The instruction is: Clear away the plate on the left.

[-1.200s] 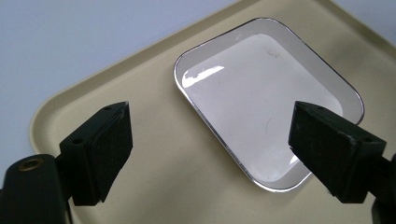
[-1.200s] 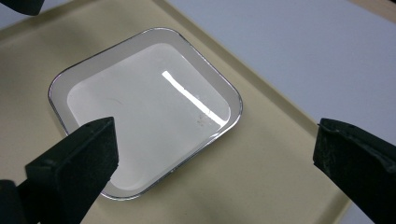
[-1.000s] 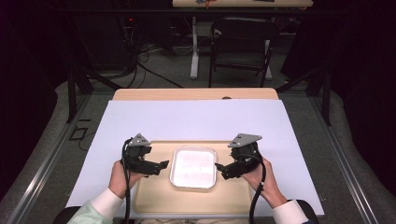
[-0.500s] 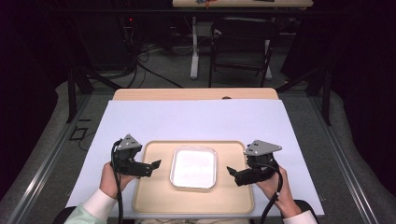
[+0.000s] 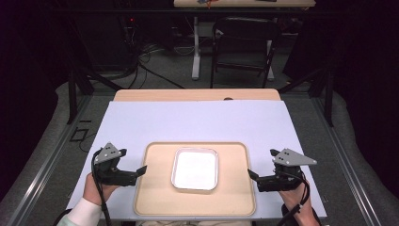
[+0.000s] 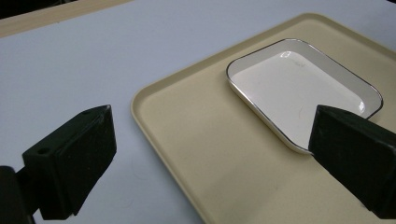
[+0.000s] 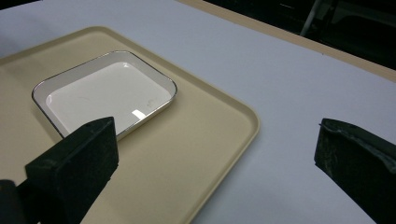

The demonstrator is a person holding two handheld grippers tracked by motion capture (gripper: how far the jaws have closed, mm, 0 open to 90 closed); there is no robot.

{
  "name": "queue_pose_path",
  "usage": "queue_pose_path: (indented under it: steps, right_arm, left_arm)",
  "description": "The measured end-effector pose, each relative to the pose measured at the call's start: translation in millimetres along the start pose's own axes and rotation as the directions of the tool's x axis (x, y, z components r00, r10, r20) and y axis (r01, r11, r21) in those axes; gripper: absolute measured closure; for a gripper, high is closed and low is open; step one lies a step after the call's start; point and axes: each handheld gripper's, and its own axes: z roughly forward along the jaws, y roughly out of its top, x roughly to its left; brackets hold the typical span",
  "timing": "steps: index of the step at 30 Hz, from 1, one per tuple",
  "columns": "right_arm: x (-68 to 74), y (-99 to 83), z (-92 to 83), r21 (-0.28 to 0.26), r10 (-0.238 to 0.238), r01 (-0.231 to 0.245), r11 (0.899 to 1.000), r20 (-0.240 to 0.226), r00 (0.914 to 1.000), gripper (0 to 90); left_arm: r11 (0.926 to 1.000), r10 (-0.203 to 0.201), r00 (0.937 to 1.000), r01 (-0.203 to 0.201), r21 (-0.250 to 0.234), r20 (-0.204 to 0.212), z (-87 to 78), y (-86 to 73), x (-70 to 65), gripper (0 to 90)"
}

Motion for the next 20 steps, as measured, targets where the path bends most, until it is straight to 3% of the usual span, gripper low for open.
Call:
queue_pose_path:
  steps: [5,8,12,20]
  right_arm:
    - [-4.2,-9.4,-13.6,-0.033,0.001,-0.001,0.999,0.005,1.0,0.0]
    - [-7.7,-14.4,-20.2,-0.036,0.028,-0.029,0.999,-0.005,0.9996,0.0]
    - [-9.4,-15.9,-19.5,-0.014,0.049,-0.049,0.999,-0.01,0.9987,0.0]
    - [-11.1,-16.5,-15.6,0.017,0.061,-0.06,0.998,-0.021,0.9979,0.0]
  left_arm:
    - [0.9989,-0.022,0.9998,0.022,-0.041,0.002,-11.0,-11.7,7.6,0.1]
    - [0.9978,-0.032,0.9995,0.032,-0.058,0.004,-16.7,-18.2,10.3,0.1]
    - [0.9968,-0.053,0.9986,0.052,-0.06,-0.003,-19.2,-24.6,12.0,0.1]
    - [0.9985,-0.041,0.9992,0.041,-0.036,0.005,-13.9,-23.5,11.5,0.1]
